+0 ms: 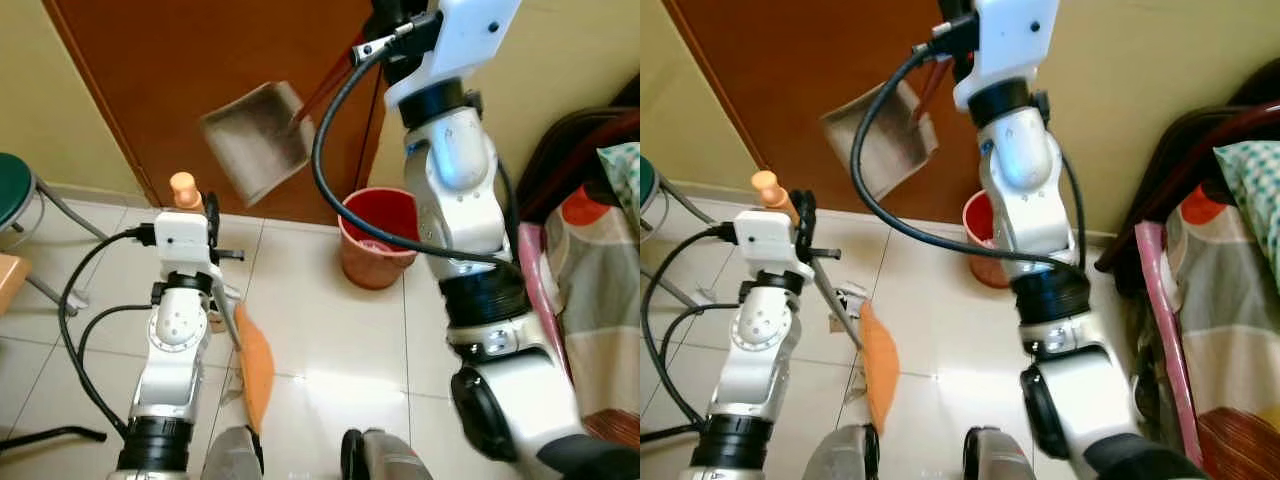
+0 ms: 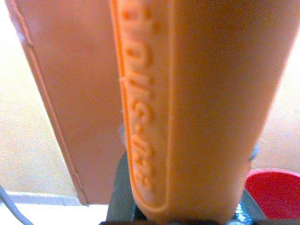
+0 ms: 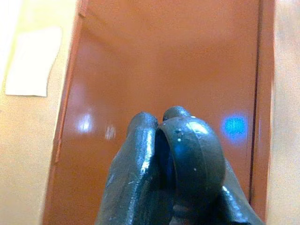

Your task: Sweep floor

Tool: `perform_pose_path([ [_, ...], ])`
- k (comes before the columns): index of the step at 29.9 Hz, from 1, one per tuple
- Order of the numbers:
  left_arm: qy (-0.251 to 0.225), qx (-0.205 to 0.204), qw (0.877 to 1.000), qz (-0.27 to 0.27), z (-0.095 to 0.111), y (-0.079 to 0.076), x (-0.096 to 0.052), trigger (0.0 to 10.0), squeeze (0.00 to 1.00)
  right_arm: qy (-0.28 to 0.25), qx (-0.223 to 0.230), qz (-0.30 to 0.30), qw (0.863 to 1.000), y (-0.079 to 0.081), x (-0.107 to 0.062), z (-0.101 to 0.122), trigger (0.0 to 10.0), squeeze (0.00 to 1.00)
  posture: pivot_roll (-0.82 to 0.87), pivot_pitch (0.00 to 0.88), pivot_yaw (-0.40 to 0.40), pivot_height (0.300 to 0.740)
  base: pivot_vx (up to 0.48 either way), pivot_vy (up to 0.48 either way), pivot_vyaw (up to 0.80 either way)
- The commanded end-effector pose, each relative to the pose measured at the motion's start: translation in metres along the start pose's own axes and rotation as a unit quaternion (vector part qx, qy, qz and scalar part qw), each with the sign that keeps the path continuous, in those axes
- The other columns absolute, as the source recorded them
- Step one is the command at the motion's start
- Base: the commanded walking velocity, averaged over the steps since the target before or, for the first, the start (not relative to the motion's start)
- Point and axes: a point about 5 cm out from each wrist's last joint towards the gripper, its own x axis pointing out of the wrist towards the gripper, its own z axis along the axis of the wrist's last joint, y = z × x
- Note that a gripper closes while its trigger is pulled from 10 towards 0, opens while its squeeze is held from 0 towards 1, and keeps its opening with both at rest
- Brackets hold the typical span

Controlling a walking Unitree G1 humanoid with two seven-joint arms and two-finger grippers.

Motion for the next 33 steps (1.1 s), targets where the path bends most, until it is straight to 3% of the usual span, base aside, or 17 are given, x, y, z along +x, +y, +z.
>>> perform_pose_path([
  [1,-0.021,0.014,1.0,0.006,0.01,0.005,0.001,10.0,0.0,0.03,0.019,-0.041,0.999,-0.012,-0.008,-0.007,10.0,0.0,0.03,0.085,-0.037,0.74,0.0,0.0,0.0],
  [8,-0.013,0.016,1.0,0.001,0.009,0.003,-0.002,10.0,0.0,0.096,0.043,-0.077,0.991,-0.017,-0.032,-0.031,10.0,0.0,0.04,0.084,-0.034,0.74,0.0,0.0,0.0],
  [9,-0.007,0.015,1.0,-0.004,0.006,0.001,-0.005,10.0,0.0,0.138,0.048,-0.1,0.984,-0.021,-0.051,-0.047,10.0,0.0,0.04,0.083,-0.033,0.74,0.0,0.0,0.0],
  [12,-0.003,0.016,1.0,-0.008,0.005,-0.001,-0.007,10.0,0.0,0.169,0.048,-0.117,0.977,-0.026,-0.066,-0.057,10.0,0.0,0.04,0.083,-0.033,0.74,0.0,0.0,0.0],
  [17,0.007,0.01,0.999,-0.037,0.002,-0.011,-0.015,10.0,0.0,0.251,0.024,-0.175,0.952,-0.049,-0.116,-0.081,10.0,0.0,0.05,0.091,-0.038,0.74,0.0,0.0,0.0],
  [19,0.007,0.01,0.999,-0.042,0.002,-0.012,-0.015,10.0,0.0,0.257,0.022,-0.181,0.949,-0.051,-0.12,-0.082,10.0,0.0,0.05,0.091,-0.038,0.74,0.0,0.0,0.0],
  [20,0.005,0.011,0.999,-0.052,0.003,-0.014,-0.017,10.0,0.0,0.272,0.016,-0.197,0.942,-0.058,-0.13,-0.086,10.0,0.0,0.05,0.093,-0.036,0.74,0.0,0.0,0.0],
  [25,-0.008,0.022,0.998,-0.066,0.011,-0.016,-0.014,10.0,0.0,0.304,0.011,-0.232,0.924,-0.07,-0.15,-0.092,10.0,0.0,0.05,0.094,-0.034,0.74,0.0,0.0,0.0],
  [33,-0.026,0.061,0.996,-0.066,0.038,-0.004,-0.006,10.0,0.0,0.353,-0.041,-0.271,0.895,-0.088,-0.177,-0.1,10.0,0.0,0.08,0.087,-0.027,0.74,0.0,0.0,0.0],
])
